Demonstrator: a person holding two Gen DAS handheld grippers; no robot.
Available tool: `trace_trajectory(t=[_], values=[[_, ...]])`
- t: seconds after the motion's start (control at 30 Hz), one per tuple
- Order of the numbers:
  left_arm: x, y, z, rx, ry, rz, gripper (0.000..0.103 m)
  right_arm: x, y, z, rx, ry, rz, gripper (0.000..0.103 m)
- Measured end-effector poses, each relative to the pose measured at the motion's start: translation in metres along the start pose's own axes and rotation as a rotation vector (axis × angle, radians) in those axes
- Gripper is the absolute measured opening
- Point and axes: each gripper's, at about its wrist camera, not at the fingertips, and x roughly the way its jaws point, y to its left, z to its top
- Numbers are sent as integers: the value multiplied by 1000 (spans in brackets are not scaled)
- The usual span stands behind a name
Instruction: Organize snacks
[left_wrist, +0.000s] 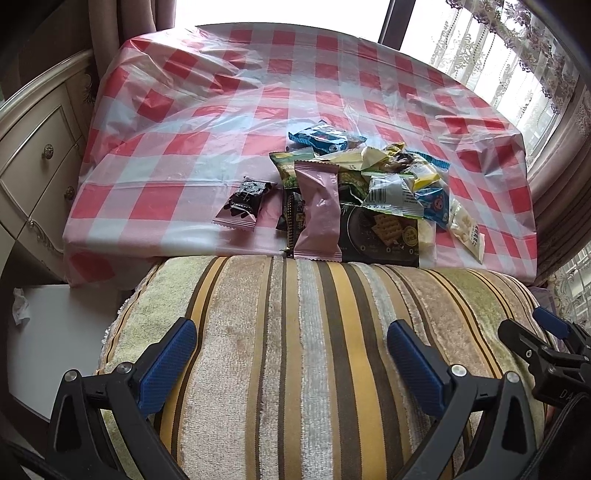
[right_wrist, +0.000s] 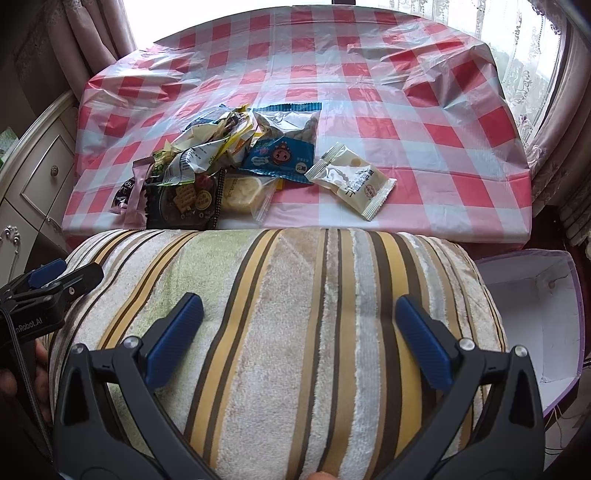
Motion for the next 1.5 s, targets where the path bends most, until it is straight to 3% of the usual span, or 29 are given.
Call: trace_trajectory(t=[1.5], values=[[6,3,1,-15,7,-17,103,3,0,0,0,0,4,103]])
